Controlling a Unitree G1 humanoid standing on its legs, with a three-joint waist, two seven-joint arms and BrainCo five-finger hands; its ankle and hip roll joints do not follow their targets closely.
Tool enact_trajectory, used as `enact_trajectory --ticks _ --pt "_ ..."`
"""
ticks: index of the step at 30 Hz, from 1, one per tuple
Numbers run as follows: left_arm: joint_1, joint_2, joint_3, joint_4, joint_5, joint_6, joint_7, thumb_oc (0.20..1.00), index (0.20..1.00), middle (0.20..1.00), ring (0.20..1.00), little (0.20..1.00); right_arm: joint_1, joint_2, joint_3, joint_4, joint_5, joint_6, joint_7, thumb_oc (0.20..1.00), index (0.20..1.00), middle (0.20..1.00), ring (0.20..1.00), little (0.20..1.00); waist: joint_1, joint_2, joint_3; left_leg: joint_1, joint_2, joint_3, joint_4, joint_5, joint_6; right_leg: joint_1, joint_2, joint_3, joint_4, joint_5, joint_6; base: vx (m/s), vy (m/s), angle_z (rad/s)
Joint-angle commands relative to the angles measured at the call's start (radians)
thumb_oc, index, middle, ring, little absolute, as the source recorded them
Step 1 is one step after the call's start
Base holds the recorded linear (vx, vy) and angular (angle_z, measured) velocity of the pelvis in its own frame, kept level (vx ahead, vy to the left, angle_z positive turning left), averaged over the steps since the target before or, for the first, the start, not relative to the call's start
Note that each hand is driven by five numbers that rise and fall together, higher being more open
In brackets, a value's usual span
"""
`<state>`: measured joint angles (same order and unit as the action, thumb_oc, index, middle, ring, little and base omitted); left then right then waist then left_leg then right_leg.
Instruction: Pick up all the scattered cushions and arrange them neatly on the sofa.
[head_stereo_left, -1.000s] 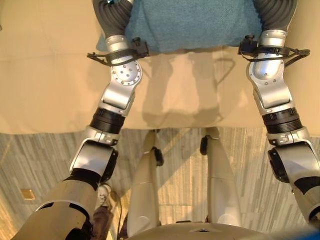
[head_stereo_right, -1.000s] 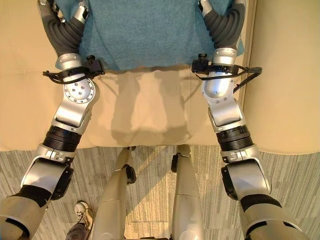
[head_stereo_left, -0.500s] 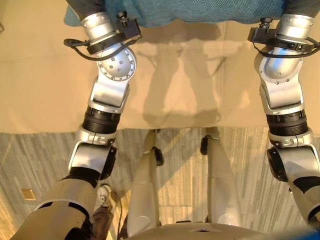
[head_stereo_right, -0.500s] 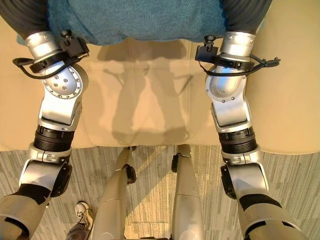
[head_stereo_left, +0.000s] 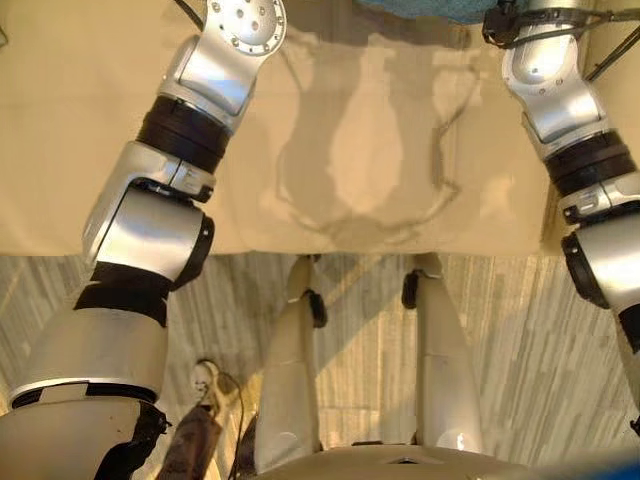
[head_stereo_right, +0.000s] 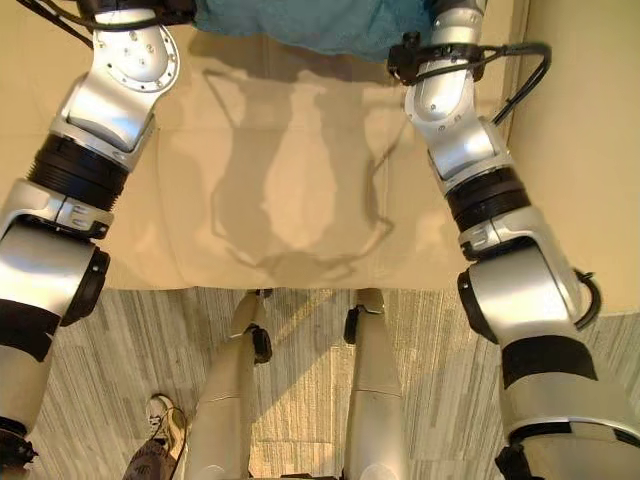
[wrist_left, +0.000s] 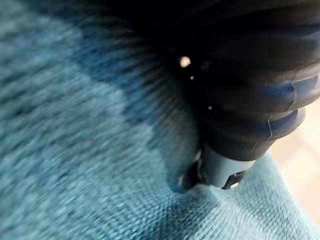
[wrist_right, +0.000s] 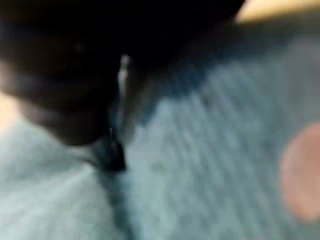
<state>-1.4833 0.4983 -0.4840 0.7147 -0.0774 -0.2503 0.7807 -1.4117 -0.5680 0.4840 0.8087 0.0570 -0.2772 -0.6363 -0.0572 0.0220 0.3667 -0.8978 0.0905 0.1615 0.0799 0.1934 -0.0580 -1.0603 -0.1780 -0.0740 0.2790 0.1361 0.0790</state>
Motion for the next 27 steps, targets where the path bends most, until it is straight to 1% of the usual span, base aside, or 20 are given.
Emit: enact_trajectory --ticks 1,3,6,11,12,13,14,15,16,17,18,19,20,21,22,23,24,25,26,27 --pt "-0.144 -0.066 -0.057 -0.032 -0.030 -0.106 -0.091 0.200 0.200 0.200 0.200 0.200 -0.184 0.076 0.043 -0.063 -0.007 -0.035 0.013 0.200 0.200 0.200 0.200 0.200 -0.006 -0.026 -0.036 -0.006 0.005 -0.025 0.041 -0.122 -0.045 0.089 -0.009 -0.019 -0.061 -0.069 0.101 -0.06 -0.049 0.08" --pt "-0.138 -0.077 -0.060 -0.013 -0.049 -0.107 -0.105 0.200 0.200 0.200 0.200 0.200 -0.187 0.075 0.047 -0.047 0.003 -0.032 0.022 0.200 0.200 0.200 0.200 0.200 -0.003 -0.027 -0.034 -0.009 0.004 -0.026 0.036 -0.116 -0.047 0.086 -0.008 -0.022 -0.065 -0.066 0.101 -0.05 -0.062 0.09" --pt "-0.064 -0.135 -0.036 0.038 -0.124 -0.106 -0.155 0.200 0.200 0.200 0.200 0.200 -0.195 0.060 0.070 0.027 0.033 0.002 0.036 0.200 0.200 0.200 0.200 0.200 0.005 -0.035 -0.020 -0.033 0.002 -0.028 0.021 -0.101 -0.049 0.069 -0.003 -0.029 -0.089 -0.056 0.102 -0.02 -0.080 0.05" --pt "-0.003 -0.204 -0.019 0.047 -0.183 -0.107 -0.181 0.200 0.200 0.200 0.200 0.200 -0.172 0.055 0.062 0.022 0.024 0.022 0.030 0.200 0.200 0.200 0.200 0.200 0.000 -0.042 -0.016 -0.046 0.002 -0.033 0.011 -0.089 -0.048 0.052 0.003 -0.026 -0.093 -0.049 0.102 -0.01 -0.032 0.02" --pt "0.001 -0.208 -0.017 0.053 -0.191 -0.105 -0.185 0.200 0.200 0.200 0.200 0.200 -0.168 0.057 0.061 0.021 0.024 0.023 0.030 0.200 0.200 0.200 0.200 0.200 0.000 -0.043 -0.016 -0.047 0.003 -0.034 0.009 -0.088 -0.048 0.049 0.003 -0.026 -0.094 -0.047 0.102 0.04 -0.017 0.00" --pt "-0.001 -0.204 -0.018 0.060 -0.189 -0.099 -0.189 0.200 0.200 0.200 0.200 0.200 -0.161 0.065 0.062 0.021 0.024 0.025 0.036 0.200 0.200 0.200 0.200 0.200 0.000 -0.040 -0.021 -0.035 0.006 -0.044 0.003 -0.113 -0.055 0.055 0.010 -0.016 -0.094 -0.070 0.111 0.05 -0.009 0.00" --pt "-0.009 -0.195 -0.023 0.066 -0.184 -0.096 -0.192 0.200 0.200 0.200 0.200 0.200 -0.161 0.066 0.066 0.022 0.025 0.026 0.043 0.200 0.200 0.200 0.200 0.200 0.001 -0.040 -0.020 -0.037 0.007 -0.044 0.002 -0.112 -0.054 0.053 0.011 -0.014 -0.094 -0.068 0.111 0.00 0.000 0.00" --pt "-0.023 -0.176 -0.033 0.071 -0.170 -0.090 -0.196 0.200 0.200 0.200 0.200 0.200 -0.159 0.066 0.071 0.020 0.025 0.025 0.051 0.200 0.200 0.200 0.200 0.200 -0.002 -0.043 -0.012 -0.054 0.006 -0.034 0.009 -0.088 -0.047 0.041 0.008 -0.021 -0.096 -0.043 0.103 0.00 0.000 0.00" --pt "-0.043 -0.142 -0.042 0.078 -0.164 -0.085 -0.197 0.200 0.200 0.200 0.200 0.200 -0.154 0.067 0.080 0.016 0.033 0.022 0.067 0.492 0.492 0.492 0.492 0.492 0.000 -0.039 -0.019 -0.045 0.008 -0.043 0.004 -0.112 -0.053 0.046 0.014 -0.011 -0.097 -0.063 0.112 -0.03 -0.006 -0.02" --pt "-0.071 -0.094 -0.048 0.066 -0.162 -0.085 -0.196 0.774 0.774 0.774 0.774 0.774 -0.136 0.066 0.081 0.002 0.046 0.019 0.088 1.000 1.000 1.000 1.000 1.000 -0.002 -0.034 -0.017 -0.051 0.010 -0.044 0.010 -0.109 -0.053 0.038 0.015 -0.008 -0.092 -0.062 0.111 -0.03 0.000 -0.04" --pt "-0.075 -0.085 -0.047 0.062 -0.161 -0.085 -0.196 1.000 1.000 1.000 1.000 1.000 -0.128 0.065 0.079 -0.004 0.046 0.018 0.092 1.000 1.000 1.000 1.000 1.000 -0.004 -0.035 -0.010 -0.064 0.010 -0.034 0.017 -0.086 -0.046 0.029 0.010 -0.015 -0.092 -0.039 0.102 -0.02 0.017 -0.05" --pt "-0.081 -0.065 -0.044 0.041 -0.165 -0.090 -0.197 1.000 1.000 1.000 1.000 1.000 -0.108 0.064 0.074 -0.023 0.040 0.019 0.104 1.000 1.000 1.000 1.000 1.000 -0.003 -0.030 -0.019 -0.051 0.013 -0.044 0.015 -0.110 -0.054 0.040 0.015 -0.007 -0.088 -0.063 0.110 -0.08 0.010 -0.06" --pt "-0.081 -0.054 -0.044 0.032 -0.163 -0.090 -0.198 1.000 1.000 1.000 1.000 1.000 -0.093 0.063 0.070 -0.033 0.036 0.020 0.108 1.000 1.000 1.000 1.000 1.000 -0.007 -0.032 -0.013 -0.062 0.012 -0.035 0.024 -0.088 -0.047 0.032 0.011 -0.015 -0.086 -0.042 0.100 -0.01 0.011 -0.04" --pt "-0.080 -0.054 -0.044 0.031 -0.163 -0.090 -0.198 1.000 1.000 1.000 1.000 1.000 -0.091 0.063 0.069 -0.035 0.035 0.021 0.108 1.000 1.000 1.000 1.000 1.000 -0.007 -0.033 -0.013 -0.062 0.012 -0.036 0.024 -0.089 -0.047 0.032 0.011 -0.016 -0.086 -0.042 0.100 0.00 0.000 0.00" --pt "-0.080 -0.012 -0.042 0.002 -0.140 -0.087 -0.198 1.000 1.000 1.000 1.000 1.000 -0.067 0.047 0.063 -0.064 0.016 0.017 0.121 1.000 1.000 1.000 1.000 1.000 -0.006 -0.029 -0.026 -0.052 0.016 -0.046 0.033 -0.119 -0.054 0.041 0.016 -0.006 -0.078 -0.066 0.107 0.00 0.000 0.00" --pt "-0.077 -0.012 -0.041 -0.001 -0.138 -0.085 -0.198 1.000 1.000 1.000 1.000 1.000 -0.064 0.047 0.061 -0.068 0.014 0.019 0.121 1.000 1.000 1.000 1.000 1.000 -0.009 -0.033 -0.018 -0.064 0.014 -0.035 0.041 -0.097 -0.047 0.033 0.012 -0.014 -0.078 -0.044 0.098 0.00 0.036 0.02" --pt "-0.059 0.013 -0.030 -0.016 -0.128 -0.084 -0.197 1.000 1.000 1.000 1.000 1.000 -0.037 0.037 0.047 -0.097 0.003 0.015 0.127 1.000 1.000 1.000 1.000 1.000 -0.010 -0.035 -0.023 -0.064 0.017 -0.036 0.053 -0.105 -0.045 0.035 0.012 -0.012 -0.071 -0.046 0.096 0.00 0.000 0.00" --pt "-0.057 0.013 -0.030 -0.018 -0.128 -0.083 -0.197 1.000 1.000 1.000 1.000 1.000 -0.035 0.037 0.046 -0.099 0.002 0.016 0.128 1.000 1.000 1.000 1.000 1.000 -0.008 -0.033 -0.032 -0.053 0.019 -0.046 0.050 -0.130 -0.052 0.044 0.016 -0.004 -0.069 -0.069 0.105 0.07 0.016 0.00" --pt "-0.044 0.027 -0.021 -0.023 -0.126 -0.082 -0.197 1.000 1.000 1.000 1.000 1.000 -0.014 0.027 0.034 -0.108 -0.001 0.013 0.131 1.000 1.000 1.000 1.000 1.000 -0.009 -0.034 -0.037 -0.053 0.019 -0.046 0.059 -0.135 -0.052 0.046 0.016 -0.004 -0.063 -0.071 0.103 0.00 0.000 0.00" --pt "-0.021 0.043 -0.006 -0.037 -0.130 -0.084 -0.201 1.000 1.000 1.000 1.000 1.000 0.007 0.016 0.024 -0.129 -0.008 0.011 0.139 1.000 1.000 1.000 1.000 1.000 -0.011 -0.037 -0.035 -0.061 0.020 -0.037 0.071 -0.116 -0.044 0.041 0.011 -0.013 -0.059 -0.051 0.093 0.02 0.038 -0.01"
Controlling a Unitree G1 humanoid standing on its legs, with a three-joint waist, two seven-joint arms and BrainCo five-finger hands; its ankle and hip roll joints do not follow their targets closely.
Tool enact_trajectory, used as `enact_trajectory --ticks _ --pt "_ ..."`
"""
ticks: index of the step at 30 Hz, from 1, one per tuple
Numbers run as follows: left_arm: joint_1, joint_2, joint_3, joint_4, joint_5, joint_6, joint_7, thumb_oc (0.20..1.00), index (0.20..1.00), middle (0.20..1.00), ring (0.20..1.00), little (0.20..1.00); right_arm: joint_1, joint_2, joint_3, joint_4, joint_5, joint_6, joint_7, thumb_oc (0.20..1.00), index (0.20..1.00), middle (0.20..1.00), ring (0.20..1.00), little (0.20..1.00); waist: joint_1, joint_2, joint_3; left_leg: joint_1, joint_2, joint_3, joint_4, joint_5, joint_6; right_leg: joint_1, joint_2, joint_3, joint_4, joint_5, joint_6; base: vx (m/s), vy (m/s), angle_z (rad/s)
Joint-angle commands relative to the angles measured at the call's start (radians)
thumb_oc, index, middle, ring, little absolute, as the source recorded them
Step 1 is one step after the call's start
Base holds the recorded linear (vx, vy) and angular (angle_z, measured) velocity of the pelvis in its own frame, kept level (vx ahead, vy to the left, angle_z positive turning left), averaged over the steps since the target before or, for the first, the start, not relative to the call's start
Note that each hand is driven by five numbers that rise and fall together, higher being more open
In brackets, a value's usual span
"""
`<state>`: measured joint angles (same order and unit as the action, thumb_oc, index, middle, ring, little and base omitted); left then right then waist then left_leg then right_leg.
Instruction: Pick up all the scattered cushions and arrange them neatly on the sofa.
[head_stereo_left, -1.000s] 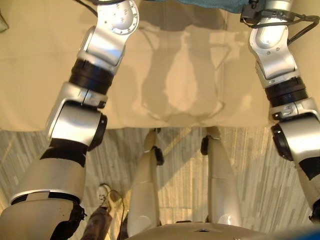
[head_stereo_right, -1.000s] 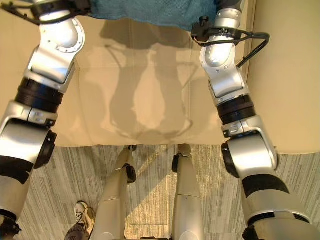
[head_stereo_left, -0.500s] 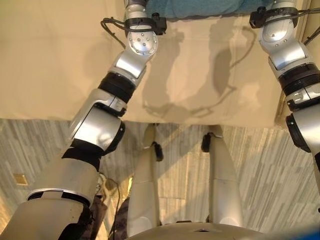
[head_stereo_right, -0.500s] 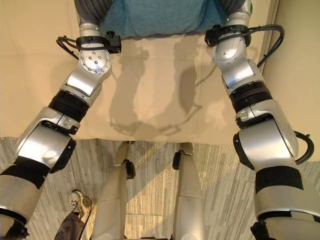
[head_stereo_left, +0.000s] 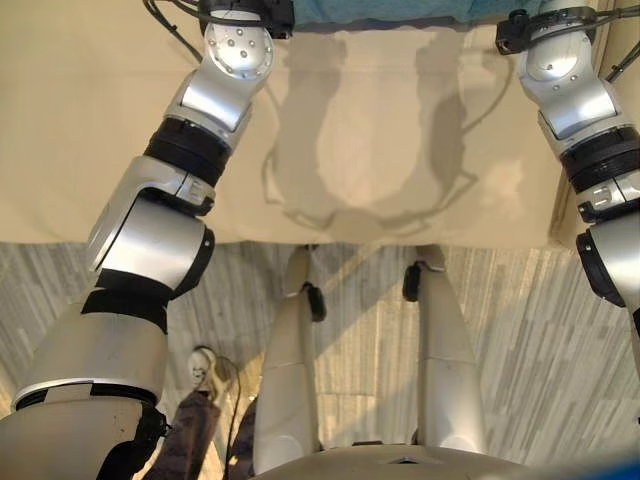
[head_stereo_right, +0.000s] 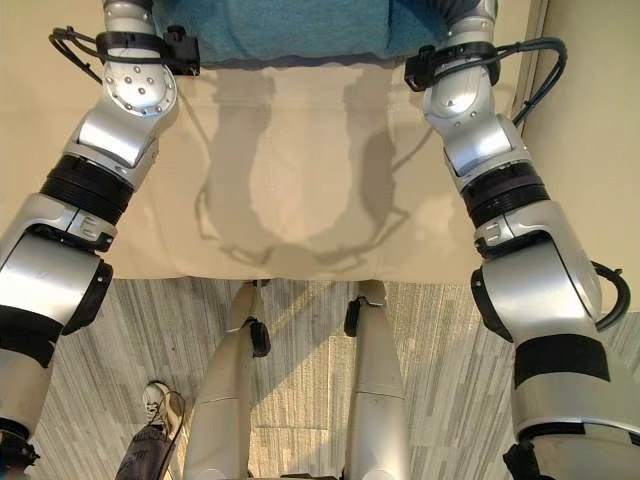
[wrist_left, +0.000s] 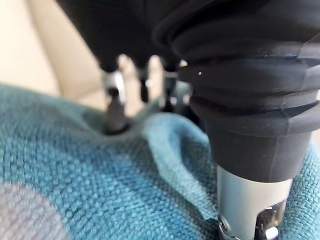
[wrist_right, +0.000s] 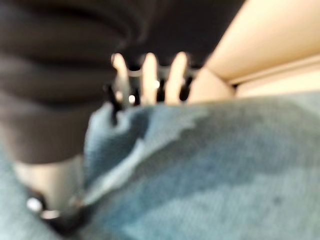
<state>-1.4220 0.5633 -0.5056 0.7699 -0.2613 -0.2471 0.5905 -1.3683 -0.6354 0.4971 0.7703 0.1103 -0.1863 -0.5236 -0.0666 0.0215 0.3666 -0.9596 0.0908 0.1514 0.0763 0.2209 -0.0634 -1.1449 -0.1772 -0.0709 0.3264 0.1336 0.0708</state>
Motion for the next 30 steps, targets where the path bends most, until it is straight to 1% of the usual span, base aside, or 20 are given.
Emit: enact_trajectory --ticks 1,2,3,4,7,8,9,12,13,15,18,20,21,22,23,24,25,27,29,30 --pt "-0.030 0.021 0.038 -0.113 0.058 -0.091 -0.030 1.000 1.000 1.000 1.000 1.000 0.003 0.055 -0.001 -0.123 -0.070 -0.088 0.046 1.000 1.000 1.000 1.000 1.000 0.002 -0.035 -0.053 0.026 0.026 -0.036 0.082 -0.174 -0.048 0.149 0.013 -0.009 -0.096 -0.078 0.107 -0.05 0.037 0.00" --pt "-0.005 0.038 0.050 -0.127 0.059 -0.094 -0.038 1.000 1.000 1.000 1.000 1.000 0.019 0.041 -0.007 -0.141 -0.076 -0.091 0.054 1.000 1.000 1.000 1.000 1.000 0.002 -0.039 -0.048 0.022 0.025 -0.025 0.088 -0.153 -0.041 0.147 0.007 -0.019 -0.094 -0.056 0.097 -0.01 0.032 -0.03" --pt "0.014 0.048 0.059 -0.137 0.060 -0.095 -0.042 1.000 1.000 1.000 1.000 1.000 0.031 0.029 -0.012 -0.151 -0.081 -0.091 0.058 1.000 1.000 1.000 1.000 1.000 0.003 -0.040 -0.050 0.029 0.026 -0.024 0.089 -0.154 -0.042 0.154 0.006 -0.020 -0.092 -0.058 0.096 -0.09 0.009 -0.05" --pt "0.053 0.079 0.084 -0.157 0.063 -0.098 -0.048 1.000 1.000 1.000 1.000 1.000 0.048 -0.001 -0.022 -0.176 -0.097 -0.091 0.061 1.000 1.000 1.000 1.000 1.000 0.005 -0.042 -0.055 0.041 0.027 -0.022 0.091 -0.154 -0.044 0.169 0.002 -0.022 -0.091 -0.059 0.095 -0.04 0.011 -0.05" --pt "0.132 0.128 0.134 -0.196 0.049 -0.103 -0.061 1.000 1.000 1.000 1.000 1.000 0.091 -0.039 -0.044 -0.209 -0.117 -0.081 0.057 1.000 1.000 1.000 1.000 1.000 0.009 -0.045 -0.060 0.068 0.032 -0.019 0.100 -0.158 -0.047 0.201 0.000 -0.027 -0.086 -0.064 0.092 0.00 0.000 0.00" --pt "0.137 0.129 0.136 -0.199 0.049 -0.102 -0.062 1.000 1.000 1.000 1.000 1.000 0.094 -0.039 -0.044 -0.212 -0.117 -0.079 0.058 1.000 1.000 1.000 1.000 1.000 0.009 -0.045 -0.060 0.071 0.032 -0.019 0.100 -0.159 -0.047 0.204 0.000 -0.027 -0.086 -0.064 0.092 -0.04 0.007 -0.01" --pt "0.209 0.168 0.177 -0.251 0.015 -0.118 -0.091 1.000 1.000 1.000 1.000 1.000 0.144 -0.056 -0.068 -0.253 -0.124 -0.068 0.068 1.000 1.000 1.000 1.000 1.000 0.012 -0.049 -0.065 0.112 0.033 -0.017 0.095 -0.162 -0.050 0.248 -0.002 -0.034 -0.094 -0.066 0.092 -0.04 0.009 -0.01" --pt "0.334 0.218 0.228 -0.335 -0.026 -0.132 -0.160 1.000 1.000 1.000 1.000 1.000 0.235 -0.097 -0.113 -0.311 -0.136 -0.061 0.093 1.000 1.000 1.000 1.000 1.000 0.019 -0.049 -0.072 0.182 0.028 -0.009 0.075 -0.159 -0.054 0.320 -0.005 -0.049 -0.114 -0.065 0.090 -0.01 0.007 0.00" --pt "0.431 0.265 0.268 -0.409 -0.051 -0.143 -0.222 1.000 1.000 1.000 1.000 1.000 0.312 -0.130 -0.152 -0.355 -0.130 -0.066 0.117 1.000 1.000 1.000 1.000 1.000 0.025 -0.047 -0.080 0.226 0.024 -0.008 0.061 -0.157 -0.055 0.363 -0.008 -0.055 -0.123 -0.066 0.090 0.00 0.000 0.00" --pt "0.548 0.297 0.317 -0.469 -0.061 -0.147 -0.263 1.000 1.000 1.000 1.000 1.000 0.401 -0.148 -0.188 -0.396 -0.121 -0.071 0.149 1.000 1.000 1.000 1.000 1.000 0.030 -0.047 -0.087 0.277 0.019 -0.008 0.046 -0.157 -0.054 0.411 -0.010 -0.058 -0.131 -0.070 0.087 0.01 0.016 0.01" --pt "0.681 0.323 0.381 -0.523 -0.087 -0.150 -0.311 1.000 1.000 1.000 1.000 1.000 0.510 -0.167 -0.224 -0.445 -0.106 -0.078 0.193 1.000 1.000 1.000 1.000 1.000 0.036 -0.050 -0.093 0.341 0.012 -0.010 0.034 -0.160 -0.051 0.472 -0.015 -0.064 -0.132 -0.079 0.084 0.02 0.005 0.07" --pt "0.753 0.334 0.418 -0.547 -0.068 -0.149 -0.324 1.000 1.000 1.000 1.000 1.000 0.571 -0.176 -0.241 -0.471 -0.109 -0.081 0.218 1.000 1.000 1.000 1.000 1.000 0.039 -0.050 -0.092 0.375 0.010 -0.011 0.030 -0.159 -0.050 0.503 -0.018 -0.070 -0.129 -0.084 0.083 0.00 -0.005 0.11" --pt "0.757 0.334 0.420 -0.549 -0.067 -0.149 -0.324 1.000 1.000 1.000 1.000 1.000 0.573 -0.176 -0.242 -0.473 -0.109 -0.080 0.219 1.000 1.000 1.000 1.000 1.000 0.039 -0.050 -0.091 0.378 0.010 -0.011 0.029 -0.159 -0.050 0.505 -0.018 -0.070 -0.130 -0.084 0.083 0.00 0.005 0.06" --pt "0.782 0.332 0.434 -0.557 -0.062 -0.149 -0.327 1.000 1.000 1.000 1.000 1.000 0.598 -0.175 -0.250 -0.485 -0.110 -0.082 0.227 1.000 1.000 1.000 1.000 1.000 0.040 -0.051 -0.092 0.384 0.010 -0.011 0.030 -0.159 -0.049 0.513 -0.019 -0.071 -0.127 -0.087 0.081 0.02 0.001 0.07" --pt "0.849 0.317 0.472 -0.587 -0.055 -0.152 -0.332 1.000 1.000 1.000 1.000 1.000 0.661 -0.163 -0.271 -0.510 -0.107 -0.085 0.241 1.000 1.000 1.000 1.000 1.000 0.044 -0.053 -0.096 0.406 0.009 -0.015 0.030 -0.160 -0.048 0.540 -0.020 -0.077 -0.125 -0.095 0.079 0.02 0.001 0.09" --pt "0.851 0.317 0.473 -0.588 -0.055 -0.152 -0.332 1.000 1.000 1.000 1.000 1.000 0.661 -0.163 -0.271 -0.511 -0.107 -0.085 0.241 1.000 1.000 1.000 1.000 1.000 0.043 -0.053 -0.096 0.407 0.009 -0.015 0.030 -0.159 -0.048 0.541 -0.020 -0.077 -0.125 -0.094 0.079 0.04 0.001 0.11" --pt "0.922 0.294 0.503 -0.612 -0.052 -0.152 -0.348 1.000 1.000 1.000 1.000 1.000 0.721 -0.149 -0.288 -0.530 -0.109 -0.087 0.260 1.000 1.000 1.000 1.000 1.000 0.047 -0.055 -0.105 0.433 0.010 -0.017 0.024 -0.161 -0.046 0.568 -0.019 -0.080 -0.123 -0.103 0.078 0.03 0.003 0.09" --pt "1.009 0.252 0.516 -0.633 -0.051 -0.146 -0.373 1.000 1.000 1.000 1.000 1.000 0.800 -0.113 -0.298 -0.543 -0.102 -0.089 0.284 1.000 1.000 1.000 1.000 1.000 0.049 -0.060 -0.120 0.471 0.008 -0.018 0.011 -0.162 -0.042 0.607 -0.016 -0.083 -0.122 -0.110 0.078 0.07 -0.003 0.06" --pt "1.101 0.225 0.523 -0.629 -0.030 -0.135 -0.404 1.000 1.000 1.000 1.000 1.000 0.880 -0.097 -0.306 -0.560 -0.110 -0.087 0.313 1.000 1.000 1.000 1.000 1.000 0.048 -0.064 -0.138 0.517 0.009 -0.017 -0.006 -0.161 -0.040 0.653 -0.014 -0.088 -0.131 -0.118 0.078 0.09 -0.002 0.01" --pt "1.104 0.225 0.524 -0.631 -0.030 -0.135 -0.404 1.000 1.000 1.000 1.000 1.000 0.882 -0.097 -0.306 -0.561 -0.111 -0.086 0.313 1.000 1.000 1.000 1.000 1.000 0.047 -0.064 -0.138 0.520 0.009 -0.017 -0.007 -0.161 -0.040 0.656 -0.014 -0.088 -0.132 -0.118 0.079 0.06 0.012 0.02"
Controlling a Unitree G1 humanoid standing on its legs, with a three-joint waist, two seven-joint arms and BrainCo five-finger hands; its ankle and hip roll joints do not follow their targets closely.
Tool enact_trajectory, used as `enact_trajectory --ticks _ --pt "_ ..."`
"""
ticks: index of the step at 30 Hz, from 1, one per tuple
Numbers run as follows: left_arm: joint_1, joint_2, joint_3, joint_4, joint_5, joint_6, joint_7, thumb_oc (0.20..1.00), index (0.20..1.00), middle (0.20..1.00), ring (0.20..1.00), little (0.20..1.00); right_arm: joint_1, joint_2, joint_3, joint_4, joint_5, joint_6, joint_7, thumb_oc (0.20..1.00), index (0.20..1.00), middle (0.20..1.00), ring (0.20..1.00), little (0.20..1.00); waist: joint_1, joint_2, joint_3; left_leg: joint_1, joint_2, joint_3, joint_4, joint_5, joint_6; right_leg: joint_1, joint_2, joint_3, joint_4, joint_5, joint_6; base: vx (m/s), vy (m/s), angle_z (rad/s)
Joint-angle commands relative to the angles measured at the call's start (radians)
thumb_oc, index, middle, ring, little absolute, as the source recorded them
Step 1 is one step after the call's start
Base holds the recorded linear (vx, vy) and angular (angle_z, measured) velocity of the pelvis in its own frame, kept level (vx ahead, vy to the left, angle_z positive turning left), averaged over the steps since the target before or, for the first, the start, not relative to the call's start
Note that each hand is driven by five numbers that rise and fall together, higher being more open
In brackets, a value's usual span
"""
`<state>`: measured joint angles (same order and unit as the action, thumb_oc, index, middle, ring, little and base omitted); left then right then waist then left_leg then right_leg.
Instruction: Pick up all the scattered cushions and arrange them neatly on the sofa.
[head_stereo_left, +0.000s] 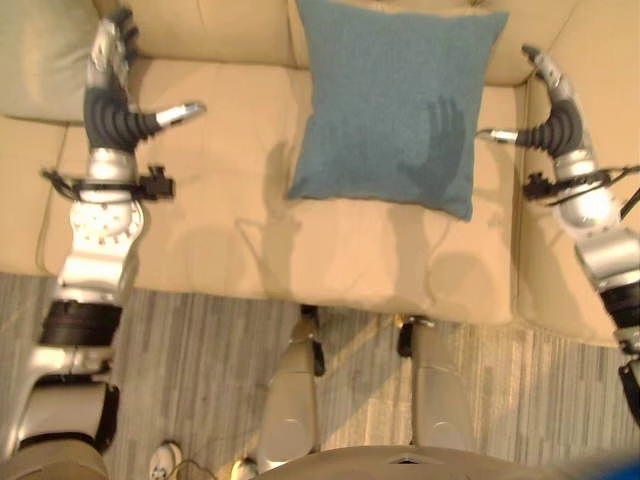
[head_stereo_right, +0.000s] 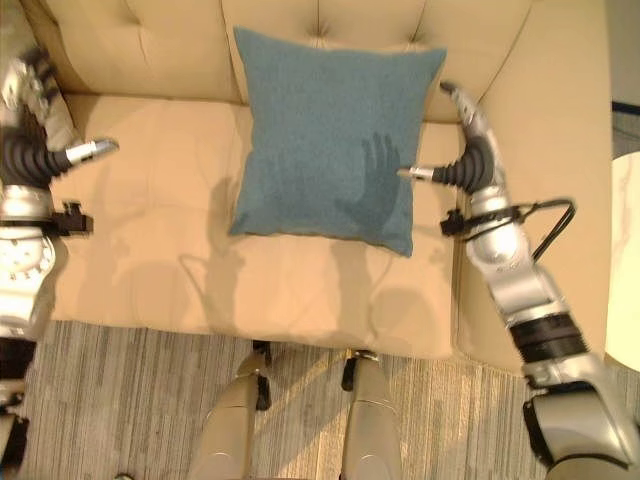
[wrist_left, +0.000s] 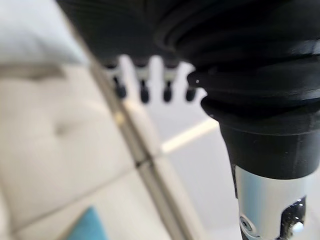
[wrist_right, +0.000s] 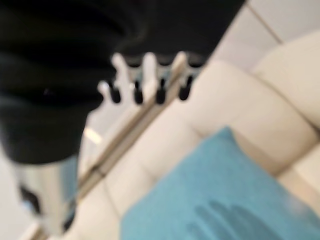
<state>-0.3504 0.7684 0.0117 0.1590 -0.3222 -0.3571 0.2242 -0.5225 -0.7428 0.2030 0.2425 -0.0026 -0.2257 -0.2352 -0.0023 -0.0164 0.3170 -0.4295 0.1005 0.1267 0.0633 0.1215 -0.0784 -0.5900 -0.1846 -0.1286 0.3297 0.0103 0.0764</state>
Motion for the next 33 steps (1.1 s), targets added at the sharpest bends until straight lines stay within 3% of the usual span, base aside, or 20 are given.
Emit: enact_trajectory --ticks 1,7,10,14,15,18,22,24,25,26,27,30,33 --pt "0.080 -0.006 0.005 -0.014 0.038 -0.016 -0.056 1.000 1.000 1.000 1.000 1.000 0.070 0.021 -0.011 -0.034 -0.010 -0.047 0.035 1.000 1.000 1.000 1.000 1.000 -0.016 -0.026 -0.096 0.010 0.001 0.009 -0.004 -0.059 -0.024 0.122 -0.005 -0.035 -0.138 0.002 0.074 0.09 0.033 0.03" --pt "0.329 -0.147 -0.039 0.172 0.213 0.043 -0.090 1.000 1.000 1.000 1.000 1.000 0.339 0.132 -0.049 0.027 -0.050 -0.050 0.084 1.000 1.000 1.000 1.000 1.000 -0.036 -0.017 -0.151 0.173 0.015 0.021 -0.083 -0.047 -0.022 0.264 0.006 -0.065 -0.159 -0.018 0.080 0.09 0.035 -0.01" --pt "0.411 -0.235 -0.046 0.378 0.261 0.088 -0.105 1.000 1.000 1.000 1.000 1.000 0.457 0.183 -0.037 0.135 -0.082 -0.032 0.121 1.000 1.000 1.000 1.000 1.000 -0.045 -0.021 -0.177 0.261 0.022 0.035 -0.100 -0.057 -0.020 0.347 0.022 -0.065 -0.177 -0.028 0.083 0.07 0.010 0.00" --pt "0.448 -0.282 -0.059 0.545 0.323 0.110 -0.122 1.000 1.000 1.000 1.000 1.000 0.513 0.207 -0.005 0.260 -0.143 -0.023 0.138 1.000 1.000 1.000 1.000 1.000 -0.050 -0.026 -0.207 0.313 0.023 0.046 -0.104 -0.072 -0.018 0.405 0.038 -0.065 -0.209 -0.033 0.085 0.04 -0.012 -0.09" --pt "0.458 -0.329 -0.046 0.682 0.309 0.129 -0.130 1.000 1.000 1.000 1.000 1.000 0.541 0.225 0.022 0.371 -0.184 -0.007 0.139 1.000 1.000 1.000 1.000 1.000 -0.050 -0.031 -0.223 0.349 0.028 0.051 -0.100 -0.084 -0.022 0.448 0.050 -0.065 -0.222 -0.046 0.083 0.04 -0.055 -0.12" --pt "0.456 -0.361 -0.058 0.840 0.356 0.152 -0.131 1.000 1.000 1.000 1.000 1.000 0.581 0.264 0.038 0.502 -0.202 0.013 0.151 1.000 1.000 1.000 1.000 1.000 -0.054 -0.039 -0.239 0.385 0.039 0.061 -0.091 -0.091 -0.032 0.509 0.071 -0.066 -0.241 -0.069 0.074 0.04 -0.082 -0.05" --pt "0.464 -0.385 -0.068 0.923 0.374 0.169 -0.135 1.000 1.000 1.000 1.000 1.000 0.612 0.302 0.046 0.610 -0.202 0.029 0.157 1.000 1.000 1.000 1.000 1.000 -0.057 -0.047 -0.243 0.410 0.061 0.071 -0.089 -0.079 -0.047 0.568 0.097 -0.070 -0.282 -0.087 0.060 0.00 -0.095 0.03" --pt "0.458 -0.395 -0.084 0.947 0.384 0.176 -0.131 1.000 1.000 1.000 1.000 1.000 0.616 0.318 0.050 0.683 -0.194 0.039 0.151 1.000 1.000 1.000 1.000 1.000 -0.058 -0.050 -0.239 0.381 0.079 0.068 -0.067 -0.044 -0.070 0.593 0.114 -0.076 -0.325 -0.092 0.052 -0.14 -0.082 0.12" --pt "0.444 -0.405 -0.100 0.957 0.383 0.177 -0.133 1.000 1.000 1.000 1.000 1.000 0.609 0.330 0.056 0.728 -0.188 0.050 0.148 1.000 1.000 1.000 1.000 1.000 -0.058 -0.056 -0.232 0.349 0.075 0.058 -0.021 -0.054 -0.064 0.587 0.113 -0.075 -0.334 -0.086 0.043 -0.25 -0.064 0.19" --pt "0.441 -0.411 -0.105 0.961 0.383 0.181 -0.136 1.000 1.000 1.000 1.000 1.000 0.608 0.335 0.060 0.757 -0.189 0.057 0.151 1.000 1.000 1.000 1.000 1.000 -0.058 -0.064 -0.228 0.350 0.059 0.047 0.023 -0.102 -0.050 0.583 0.103 -0.075 -0.331 -0.079 0.039 -0.21 -0.034 0.24" --pt "0.441 -0.411 -0.105 0.961 0.383 0.181 -0.136 1.000 1.000 1.000 1.000 1.000 0.607 0.335 0.060 0.757 -0.189 0.057 0.151 1.000 1.000 1.000 1.000 1.000 -0.059 -0.064 -0.230 0.345 0.059 0.045 0.024 -0.101 -0.049 0.579 0.102 -0.077 -0.331 -0.078 0.039 -0.15 -0.016 0.11" --pt "0.437 -0.435 -0.116 0.981 0.385 0.184 -0.152 1.000 1.000 1.000 1.000 1.000 0.608 0.353 0.059 0.852 -0.203 0.082 0.158 1.000 1.000 1.000 1.000 1.000 -0.080 -0.082 -0.229 0.372 -0.008 0.042 0.248 -0.251 -0.023 0.554 0.070 -0.076 -0.315 -0.043 0.033 -0.20 0.045 0.18" --pt "0.433 -0.449 -0.119 0.988 0.383 0.182 -0.163 1.000 1.000 1.000 1.000 1.000 0.616 0.364 0.045 0.878 -0.199 0.089 0.168 1.000 1.000 1.000 1.000 1.000 -0.104 -0.072 -0.248 0.441 -0.043 0.035 0.306 -0.286 -0.025 0.533 0.067 -0.075 -0.310 -0.015 0.037 -0.11 0.126 0.09"
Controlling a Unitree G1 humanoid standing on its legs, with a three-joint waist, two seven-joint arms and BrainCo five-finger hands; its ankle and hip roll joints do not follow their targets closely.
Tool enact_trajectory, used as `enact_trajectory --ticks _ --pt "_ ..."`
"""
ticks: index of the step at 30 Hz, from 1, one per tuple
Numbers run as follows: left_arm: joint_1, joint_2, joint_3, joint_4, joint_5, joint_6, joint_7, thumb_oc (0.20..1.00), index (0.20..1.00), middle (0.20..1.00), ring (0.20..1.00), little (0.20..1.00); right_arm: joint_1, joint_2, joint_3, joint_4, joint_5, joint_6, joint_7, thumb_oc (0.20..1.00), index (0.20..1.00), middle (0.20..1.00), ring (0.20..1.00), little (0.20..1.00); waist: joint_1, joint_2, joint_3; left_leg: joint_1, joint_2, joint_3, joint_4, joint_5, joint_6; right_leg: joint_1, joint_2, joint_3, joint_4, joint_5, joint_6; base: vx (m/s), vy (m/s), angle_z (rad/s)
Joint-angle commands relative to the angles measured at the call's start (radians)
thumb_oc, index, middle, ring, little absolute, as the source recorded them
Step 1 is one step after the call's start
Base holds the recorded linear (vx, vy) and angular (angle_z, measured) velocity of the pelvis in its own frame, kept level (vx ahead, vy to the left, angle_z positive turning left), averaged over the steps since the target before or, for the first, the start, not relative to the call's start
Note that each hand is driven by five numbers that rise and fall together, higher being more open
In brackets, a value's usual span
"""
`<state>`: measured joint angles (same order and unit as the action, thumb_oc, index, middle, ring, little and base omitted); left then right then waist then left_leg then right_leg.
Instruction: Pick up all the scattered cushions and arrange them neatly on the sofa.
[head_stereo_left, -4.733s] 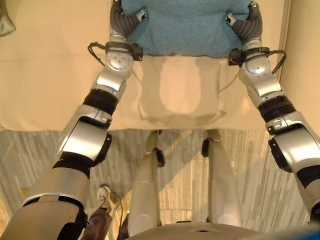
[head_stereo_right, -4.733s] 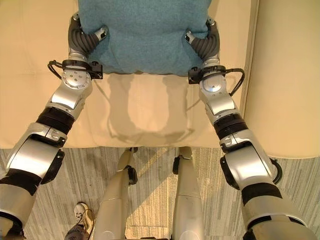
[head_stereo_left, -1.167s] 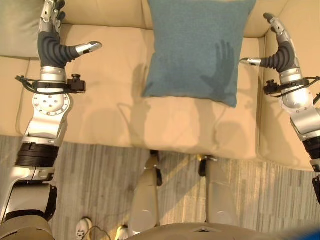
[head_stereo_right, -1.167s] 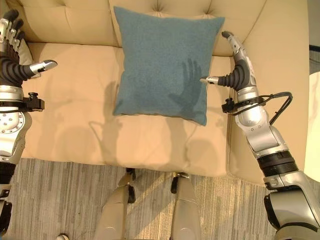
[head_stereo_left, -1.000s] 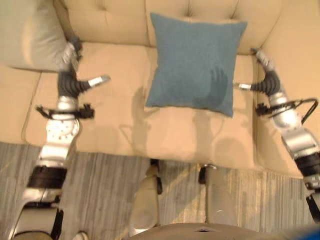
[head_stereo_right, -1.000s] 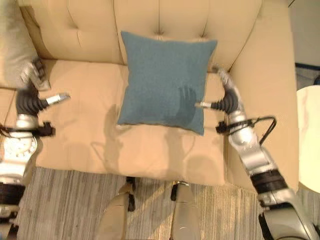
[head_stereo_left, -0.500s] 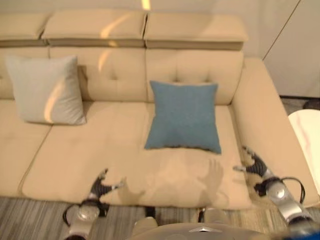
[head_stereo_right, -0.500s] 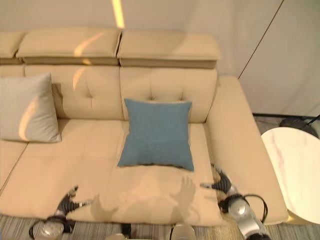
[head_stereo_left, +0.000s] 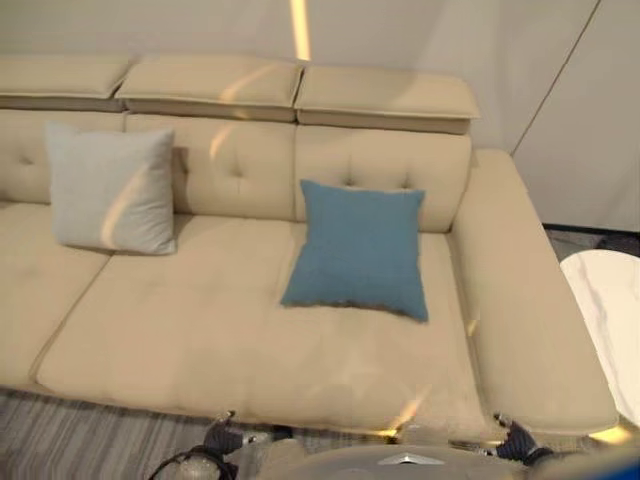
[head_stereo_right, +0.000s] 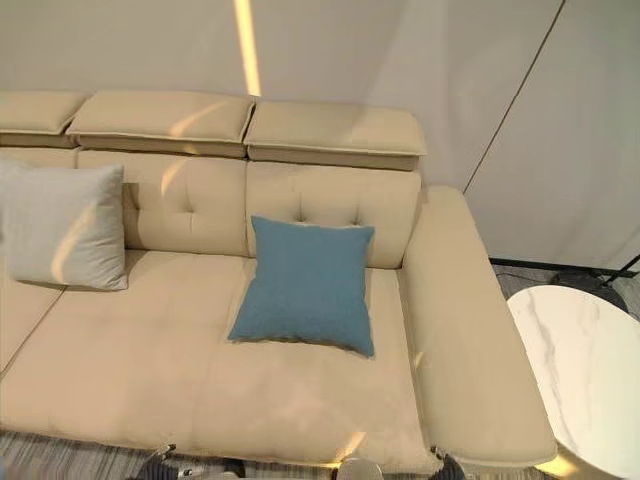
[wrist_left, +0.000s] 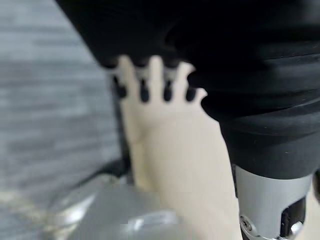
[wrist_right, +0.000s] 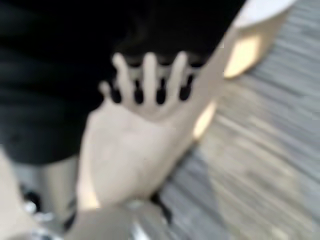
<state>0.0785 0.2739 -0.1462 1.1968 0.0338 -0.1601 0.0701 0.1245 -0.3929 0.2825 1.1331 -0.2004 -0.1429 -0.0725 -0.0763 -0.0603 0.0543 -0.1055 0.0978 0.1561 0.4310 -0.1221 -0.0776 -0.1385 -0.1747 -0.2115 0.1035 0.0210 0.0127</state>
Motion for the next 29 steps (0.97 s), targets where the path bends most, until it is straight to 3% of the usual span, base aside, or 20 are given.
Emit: enact_trajectory --ticks 1,3,6,7,10,11,12,13,14,15,17,18,20,24,29 --pt "0.004 0.046 0.039 -0.050 0.027 -0.015 -0.009 1.000 1.000 1.000 1.000 1.000 -0.031 0.014 -0.034 -0.012 -0.001 0.006 0.005 1.000 1.000 1.000 1.000 1.000 -0.032 -0.031 0.013 0.115 -0.044 0.004 -0.065 -0.038 -0.025 0.079 0.054 0.007 -0.084 -0.024 0.101 -0.07 0.100 0.26" --pt "-0.007 0.040 0.028 -0.055 0.022 -0.017 -0.012 1.000 1.000 1.000 1.000 1.000 -0.027 0.019 -0.043 -0.015 0.012 0.011 0.010 1.000 1.000 1.000 1.000 1.000 -0.052 -0.019 0.001 0.176 -0.057 0.001 -0.115 -0.041 -0.024 0.055 0.056 0.010 -0.078 -0.005 0.108 -0.11 0.173 0.17" --pt "-0.042 0.033 0.001 -0.076 0.021 -0.017 -0.011 1.000 1.000 1.000 1.000 1.000 -0.040 0.039 -0.036 -0.007 0.006 0.022 0.004 1.000 1.000 1.000 1.000 1.000 -0.077 -0.009 0.003 0.234 -0.100 -0.016 -0.284 -0.124 0.016 -0.020 0.038 0.027 -0.059 0.047 0.142 -0.21 0.247 0.08" --pt "-0.042 0.033 0.001 -0.076 0.021 -0.017 -0.011 1.000 1.000 1.000 1.000 1.000 -0.041 0.039 -0.036 -0.007 0.006 0.022 0.004 1.000 1.000 1.000 1.000 1.000 -0.076 -0.009 0.003 0.235 -0.101 -0.015 -0.287 -0.123 0.017 -0.020 0.037 0.028 -0.059 0.047 0.142 -0.22 0.250 -0.05" --pt "-0.069 0.046 -0.015 -0.074 0.044 -0.017 0.001 1.000 1.000 1.000 1.000 1.000 -0.060 0.060 -0.008 -0.022 -0.024 0.027 -0.002 1.000 1.000 1.000 1.000 1.000 -0.067 -0.029 0.024 0.237 -0.129 -0.020 -0.363 -0.112 0.047 -0.067 0.007 0.038 -0.079 0.127 0.197 -0.26 0.228 -0.07" --pt "-0.069 0.046 -0.015 -0.074 0.044 -0.017 0.001 1.000 1.000 1.000 1.000 1.000 -0.060 0.061 -0.008 -0.022 -0.024 0.027 -0.002 1.000 1.000 1.000 1.000 1.000 -0.066 -0.030 0.024 0.239 -0.130 -0.019 -0.365 -0.111 0.047 -0.067 0.007 0.039 -0.080 0.127 0.197 -0.28 0.144 -0.27" --pt "-0.085 0.059 -0.029 -0.053 0.074 -0.013 0.008 1.000 1.000 1.000 1.000 1.000 -0.074 0.075 0.008 -0.019 -0.039 0.032 0.000 1.000 1.000 1.000 1.000 1.000 -0.074 -0.032 0.049 0.230 -0.122 -0.028 -0.371 -0.092 0.058 -0.092 -0.004 0.083 -0.061 0.172 0.233 -0.20 0.079 -0.27" --pt "-0.086 0.060 -0.029 -0.053 0.074 -0.013 0.008 1.000 1.000 1.000 1.000 1.000 -0.074 0.076 0.008 -0.019 -0.039 0.032 0.000 1.000 1.000 1.000 1.000 1.000 -0.076 -0.035 0.047 0.227 -0.125 -0.029 -0.372 -0.089 0.059 -0.095 -0.008 0.083 -0.062 0.174 0.234 -0.30 0.131 -0.23" --pt "-0.092 0.061 -0.033 -0.045 0.081 -0.008 0.009 1.000 1.000 1.000 1.000 1.000 -0.076 0.079 0.014 -0.015 -0.043 0.033 0.002 1.000 1.000 1.000 1.000 1.000 -0.073 -0.027 0.055 0.220 -0.116 -0.032 -0.374 -0.084 0.063 -0.093 0.003 0.107 -0.047 0.135 0.228 -0.33 0.147 0.03" --pt "-0.100 0.073 -0.030 -0.018 0.096 0.005 0.013 1.000 1.000 1.000 1.000 1.000 -0.078 0.085 0.030 0.003 -0.051 0.040 0.006 1.000 1.000 1.000 1.000 1.000 -0.056 -0.025 0.057 0.187 -0.115 -0.026 -0.378 -0.054 0.080 -0.079 0.010 0.123 0.026 0.085 0.201 -0.32 0.147 -0.01" --pt "-0.097 0.073 -0.027 -0.012 0.093 0.009 0.012 1.000 1.000 1.000 1.000 1.000 -0.075 0.087 0.030 0.009 -0.048 0.040 0.008 1.000 1.000 1.000 1.000 1.000 -0.046 -0.022 0.052 0.178 -0.112 -0.023 -0.385 -0.042 0.085 -0.063 0.010 0.116 0.063 0.064 0.187 -0.24 0.098 -0.29" --pt "-0.089 0.077 -0.017 -0.001 0.088 0.016 0.010 1.000 1.000 1.000 1.000 1.000 -0.065 0.097 0.021 0.035 -0.040 0.043 0.013 1.000 1.000 1.000 1.000 1.000 -0.030 -0.019 0.037 0.165 -0.105 -0.024 -0.405 -0.017 0.090 -0.026 0.027 0.121 0.138 0.015 0.173 -0.19 0.073 -0.42" --pt "-0.084 0.079 -0.012 0.000 0.083 0.015 0.010 1.000 1.000 1.000 1.000 1.000 -0.060 0.100 0.016 0.048 -0.037 0.045 0.011 1.000 1.000 1.000 1.000 1.000 -0.023 -0.019 0.027 0.157 -0.101 -0.023 -0.407 -0.008 0.089 -0.005 0.034 0.123 0.160 -0.002 0.172 -0.16 0.005 -0.21" --pt "-0.054 0.081 0.022 -0.001 0.039 0.011 0.006 1.000 1.000 1.000 1.000 1.000 -0.047 0.121 0.004 0.065 -0.034 0.053 0.002 1.000 1.000 1.000 1.000 1.000 0.020 -0.055 -0.033 0.135 -0.098 0.032 -0.417 0.013 0.064 0.129 0.021 0.048 0.028 -0.006 0.186 -0.10 -0.066 -0.11" --pt "-0.049 0.066 0.033 0.012 0.026 0.013 0.009 1.000 1.000 1.000 1.000 1.000 -0.060 0.120 0.016 0.055 -0.033 0.053 -0.007 1.000 1.000 1.000 1.000 1.000 0.019 -0.048 -0.059 0.166 -0.082 0.054 -0.474 0.050 0.053 0.157 0.047 0.067 -0.053 -0.010 0.181 -0.06 -0.043 -0.29"
